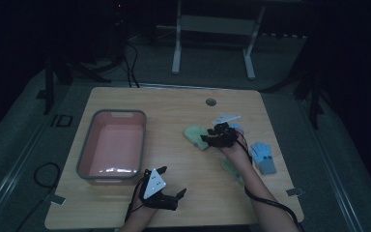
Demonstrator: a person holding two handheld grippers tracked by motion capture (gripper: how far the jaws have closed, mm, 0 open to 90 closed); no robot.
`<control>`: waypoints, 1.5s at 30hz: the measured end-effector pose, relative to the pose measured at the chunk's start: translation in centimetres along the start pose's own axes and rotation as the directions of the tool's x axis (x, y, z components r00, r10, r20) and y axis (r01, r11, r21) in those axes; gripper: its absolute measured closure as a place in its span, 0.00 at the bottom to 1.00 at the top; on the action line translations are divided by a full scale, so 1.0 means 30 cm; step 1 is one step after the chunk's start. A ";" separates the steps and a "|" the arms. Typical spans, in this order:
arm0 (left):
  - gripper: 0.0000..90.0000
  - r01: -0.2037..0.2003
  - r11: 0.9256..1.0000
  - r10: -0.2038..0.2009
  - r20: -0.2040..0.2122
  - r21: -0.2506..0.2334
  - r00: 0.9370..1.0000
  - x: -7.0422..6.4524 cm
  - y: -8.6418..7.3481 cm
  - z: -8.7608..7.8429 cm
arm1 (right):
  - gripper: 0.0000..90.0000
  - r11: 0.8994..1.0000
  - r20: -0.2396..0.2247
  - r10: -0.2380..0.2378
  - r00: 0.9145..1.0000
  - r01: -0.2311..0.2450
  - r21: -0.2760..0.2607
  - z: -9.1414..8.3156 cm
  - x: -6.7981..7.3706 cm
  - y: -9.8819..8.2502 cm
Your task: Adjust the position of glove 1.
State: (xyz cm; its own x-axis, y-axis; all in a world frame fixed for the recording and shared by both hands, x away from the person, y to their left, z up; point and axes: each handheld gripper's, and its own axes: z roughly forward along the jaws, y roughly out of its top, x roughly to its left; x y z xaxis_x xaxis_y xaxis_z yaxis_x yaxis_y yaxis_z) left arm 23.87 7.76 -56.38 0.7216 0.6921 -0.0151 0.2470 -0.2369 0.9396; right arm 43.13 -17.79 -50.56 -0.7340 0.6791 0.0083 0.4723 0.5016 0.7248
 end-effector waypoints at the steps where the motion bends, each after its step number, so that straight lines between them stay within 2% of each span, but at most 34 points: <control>1: 0.01 0.000 1.000 0.000 0.000 0.000 1.000 0.000 0.000 0.000 | 0.61 1.000 0.000 0.000 1.000 0.000 0.000 0.000 0.000 0.000; 5: 0.01 -0.002 1.000 0.002 0.003 0.001 1.000 0.000 0.000 0.000 | 0.61 1.000 -0.002 0.008 1.000 -0.008 0.016 0.043 -0.012 0.003; 15: 0.01 -0.003 1.000 0.003 0.009 0.002 1.000 0.000 0.000 0.001 | 0.62 0.995 0.022 -0.019 1.000 0.017 0.102 0.160 -0.031 -0.005; 23: 0.01 -0.005 1.000 0.005 0.009 0.001 1.000 0.000 0.000 0.001 | 0.72 0.994 0.014 0.055 0.998 -0.056 0.090 0.172 -0.033 -0.014; 30: 0.01 -0.001 1.000 0.001 0.005 0.002 1.000 0.000 0.000 0.001 | 0.88 0.993 0.040 0.076 0.996 -0.079 0.089 0.171 0.003 -0.010; 32: 0.01 0.001 1.000 -0.001 0.005 0.000 1.000 0.000 0.000 0.000 | 0.93 0.992 0.058 0.096 0.994 -0.100 0.082 0.162 0.018 -0.006; 35: 0.01 0.004 1.000 -0.004 0.004 -0.002 1.000 0.001 0.000 0.000 | 0.94 0.990 0.089 0.118 0.989 -0.125 0.072 0.138 0.048 -0.001; 38: 0.01 0.000 1.000 0.000 0.004 0.001 1.000 0.000 0.000 0.000 | 0.94 0.985 0.101 0.160 0.982 -0.165 0.046 0.096 0.080 -0.002; 41: 0.01 0.000 1.000 0.000 0.002 0.001 1.000 0.000 0.000 0.000 | 0.94 0.977 0.116 0.213 0.970 -0.214 0.000 0.043 0.119 -0.009; 45: 0.01 0.002 1.000 -0.002 -0.005 -0.005 1.000 -0.001 0.000 0.000 | 0.95 0.961 0.152 0.277 0.949 -0.273 -0.046 -0.035 0.172 -0.034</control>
State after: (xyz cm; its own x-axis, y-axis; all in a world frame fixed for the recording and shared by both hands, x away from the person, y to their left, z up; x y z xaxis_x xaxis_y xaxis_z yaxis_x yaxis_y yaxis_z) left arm 23.85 7.76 -56.38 0.7177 0.6962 -0.0154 0.2451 -0.2319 0.9414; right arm 38.35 -15.37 -50.54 -0.4914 0.8647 0.1040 0.6318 0.2718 0.7259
